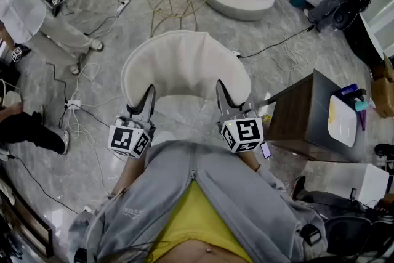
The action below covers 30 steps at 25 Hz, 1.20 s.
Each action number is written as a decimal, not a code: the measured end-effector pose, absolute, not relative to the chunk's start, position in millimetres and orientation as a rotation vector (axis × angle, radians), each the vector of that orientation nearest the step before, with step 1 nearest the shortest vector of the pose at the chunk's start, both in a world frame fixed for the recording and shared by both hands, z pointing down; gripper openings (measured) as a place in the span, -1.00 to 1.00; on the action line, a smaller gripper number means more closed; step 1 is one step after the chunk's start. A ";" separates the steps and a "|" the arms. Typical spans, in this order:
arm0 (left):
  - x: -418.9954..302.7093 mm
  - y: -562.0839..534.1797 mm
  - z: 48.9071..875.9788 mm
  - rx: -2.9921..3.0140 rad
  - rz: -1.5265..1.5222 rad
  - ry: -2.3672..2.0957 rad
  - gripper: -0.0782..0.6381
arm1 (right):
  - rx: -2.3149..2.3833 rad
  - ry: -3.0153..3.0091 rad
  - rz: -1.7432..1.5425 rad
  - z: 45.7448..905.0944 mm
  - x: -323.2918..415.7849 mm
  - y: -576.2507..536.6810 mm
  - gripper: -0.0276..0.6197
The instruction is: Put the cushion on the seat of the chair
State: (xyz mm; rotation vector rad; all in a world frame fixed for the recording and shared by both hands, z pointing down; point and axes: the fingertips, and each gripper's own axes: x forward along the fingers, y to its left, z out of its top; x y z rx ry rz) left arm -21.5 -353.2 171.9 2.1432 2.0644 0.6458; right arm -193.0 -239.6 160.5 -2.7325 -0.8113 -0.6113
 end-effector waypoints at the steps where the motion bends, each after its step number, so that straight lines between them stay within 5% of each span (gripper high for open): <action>1: -21.8 -350.8 173.1 2.143 0.647 2.066 -0.61 | -2.730 -0.812 -0.611 162.0 -193.2 -237.2 -0.72; 18: 22.5 -264.7 258.6 2.051 0.792 2.110 -0.61 | -2.611 -0.832 -0.680 243.0 -158.4 -160.6 -0.68; 30: 186.0 -127.3 319.9 2.049 0.715 2.120 -0.61 | -2.686 -0.824 -0.626 308.6 5.6 -18.6 -0.66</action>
